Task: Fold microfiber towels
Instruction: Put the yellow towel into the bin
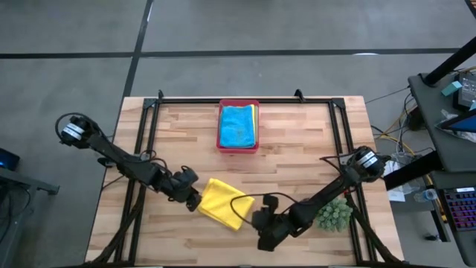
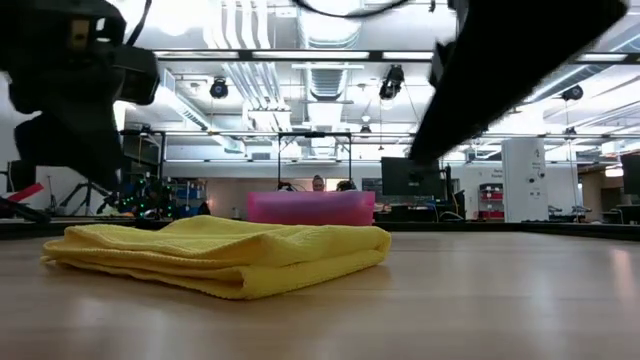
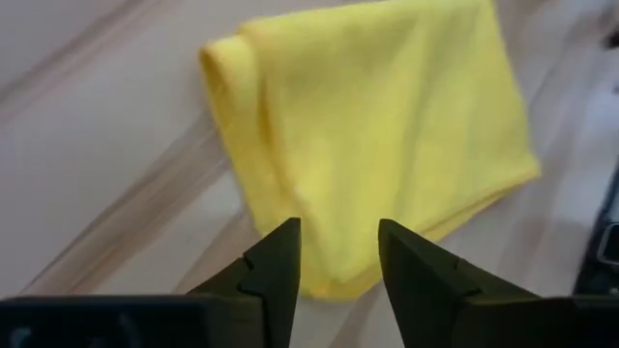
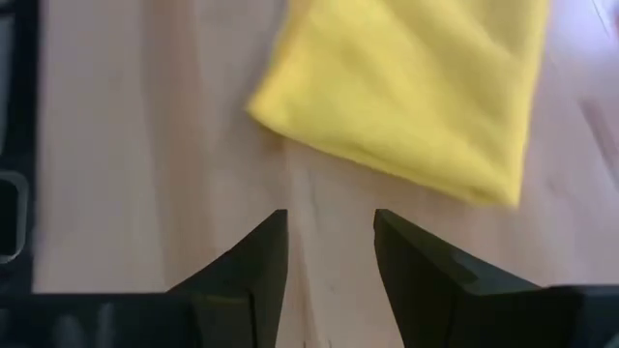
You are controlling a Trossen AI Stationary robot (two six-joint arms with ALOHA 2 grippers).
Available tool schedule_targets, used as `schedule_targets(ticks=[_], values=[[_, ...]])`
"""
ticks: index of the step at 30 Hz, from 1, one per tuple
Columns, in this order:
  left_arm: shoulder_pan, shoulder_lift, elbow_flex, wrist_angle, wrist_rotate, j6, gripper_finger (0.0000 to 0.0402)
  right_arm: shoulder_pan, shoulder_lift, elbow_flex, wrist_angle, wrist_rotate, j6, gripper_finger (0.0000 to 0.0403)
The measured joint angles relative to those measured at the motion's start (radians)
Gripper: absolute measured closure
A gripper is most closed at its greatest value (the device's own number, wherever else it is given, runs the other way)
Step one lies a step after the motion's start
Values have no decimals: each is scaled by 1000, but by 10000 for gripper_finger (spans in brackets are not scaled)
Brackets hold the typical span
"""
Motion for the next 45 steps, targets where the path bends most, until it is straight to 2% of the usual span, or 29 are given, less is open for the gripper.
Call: schedule_targets(ticks=[3, 6, 12, 15, 24, 29, 34, 39, 45], values=[[5, 0, -2, 39, -6, 28, 263, 0, -1, -39, 12, 2, 101, 256], [15, 7, -3, 46, 1, 32, 231, 0, 0, -71, 70, 2, 182, 247], [67, 13, -5, 45, 3, -20, 149, 9, 0, -94, 156, 66, 273, 200], [93, 29, -11, 44, 3, -57, 125, 13, 0, -94, 157, 85, 277, 175], [123, 145, -5, 54, 13, -53, 121, 23, 0, -108, 157, 91, 294, 120], [122, 206, -3, 132, 37, -43, 121, 28, 0, -131, 180, 90, 310, 104], [122, 212, 3, 147, 56, -26, 121, 19, -5, -136, 154, 77, 229, 93], [118, 162, 3, 143, 67, -34, 121, -48, -63, -136, 100, 31, 100, 89], [62, 117, 15, 149, 78, -180, 121, -163, -108, -143, 90, -86, -102, 93]])
